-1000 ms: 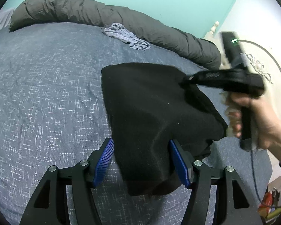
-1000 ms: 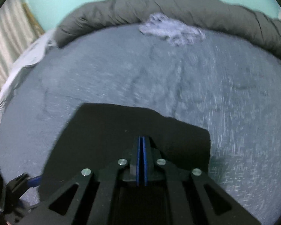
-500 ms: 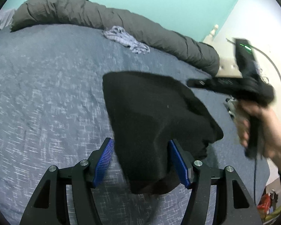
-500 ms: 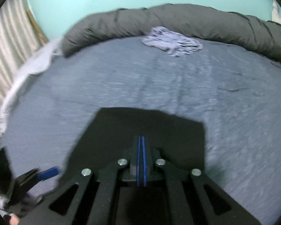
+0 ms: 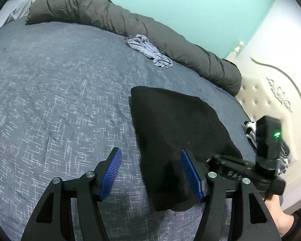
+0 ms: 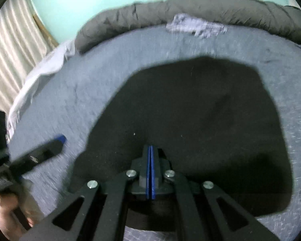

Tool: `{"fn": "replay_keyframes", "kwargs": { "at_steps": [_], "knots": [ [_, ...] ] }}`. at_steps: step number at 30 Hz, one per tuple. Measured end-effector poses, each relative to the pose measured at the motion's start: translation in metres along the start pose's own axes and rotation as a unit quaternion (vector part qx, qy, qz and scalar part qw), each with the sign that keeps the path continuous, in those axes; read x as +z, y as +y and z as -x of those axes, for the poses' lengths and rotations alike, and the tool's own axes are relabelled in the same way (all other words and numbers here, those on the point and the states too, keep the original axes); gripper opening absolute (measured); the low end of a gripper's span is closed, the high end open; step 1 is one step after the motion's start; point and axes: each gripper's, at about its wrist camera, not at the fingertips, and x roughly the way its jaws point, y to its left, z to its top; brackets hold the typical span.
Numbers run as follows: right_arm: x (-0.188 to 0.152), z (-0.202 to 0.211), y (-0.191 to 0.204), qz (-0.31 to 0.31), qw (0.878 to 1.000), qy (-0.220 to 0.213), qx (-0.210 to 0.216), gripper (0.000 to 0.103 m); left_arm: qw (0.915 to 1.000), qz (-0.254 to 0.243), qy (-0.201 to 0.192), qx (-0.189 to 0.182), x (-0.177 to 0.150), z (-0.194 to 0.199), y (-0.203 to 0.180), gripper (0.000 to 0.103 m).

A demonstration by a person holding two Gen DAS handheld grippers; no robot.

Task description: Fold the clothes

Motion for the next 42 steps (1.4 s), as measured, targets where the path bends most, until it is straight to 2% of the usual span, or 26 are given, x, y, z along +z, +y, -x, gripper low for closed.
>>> {"fn": "replay_keyframes", "kwargs": {
  "at_steps": [1,4,12,17,20,25,31,35,39,41,42],
  "knots": [
    [-0.001,0.002,0.003,0.004,1.000,-0.005,-0.002,0.000,1.0000,-0.002,0.002,-0.003,0.000,-0.001,-0.001,0.065],
    [-0.011,-0.012,0.009,0.031,0.999,0.030,-0.010,0.000,0.9998,-0.007,0.008,-0.014,-0.003,-0.004,-0.007,0.065],
    [-0.024,0.033,0.001,0.004,0.999,-0.035,-0.024,0.000,0.9980,-0.037,0.050,-0.005,-0.022,-0.032,-0.019,0.065],
    [-0.047,0.055,-0.027,-0.078,0.995,-0.059,-0.016,0.001,0.9956,-0.053,0.077,0.006,-0.033,-0.044,-0.023,0.066],
    [-0.057,0.070,-0.040,-0.126,0.989,-0.074,-0.011,0.003,0.9972,-0.038,0.064,-0.010,-0.030,-0.033,-0.023,0.065],
    [-0.067,0.074,-0.045,-0.164,0.984,-0.077,0.002,0.008,0.9989,-0.008,0.015,-0.044,-0.013,-0.006,-0.022,0.065],
    [-0.072,0.074,-0.039,-0.143,0.987,-0.069,0.005,0.009,0.9996,-0.022,0.017,-0.007,0.005,-0.025,-0.020,0.065],
    [-0.070,0.075,-0.046,-0.146,0.986,-0.077,-0.002,0.009,0.9977,-0.027,0.059,0.020,-0.010,-0.045,-0.013,0.066],
    [-0.078,0.073,-0.054,-0.184,0.980,-0.074,0.005,0.009,0.9956,-0.058,0.062,0.039,-0.019,-0.050,-0.020,0.065],
    [-0.083,0.073,-0.054,-0.199,0.977,-0.071,0.011,0.014,0.9956,-0.058,0.063,0.038,-0.020,-0.050,-0.019,0.065],
    [-0.086,0.074,-0.054,-0.210,0.975,-0.069,0.016,0.030,0.9966,-0.048,0.060,0.030,-0.019,-0.048,-0.016,0.065]
  ]
}}
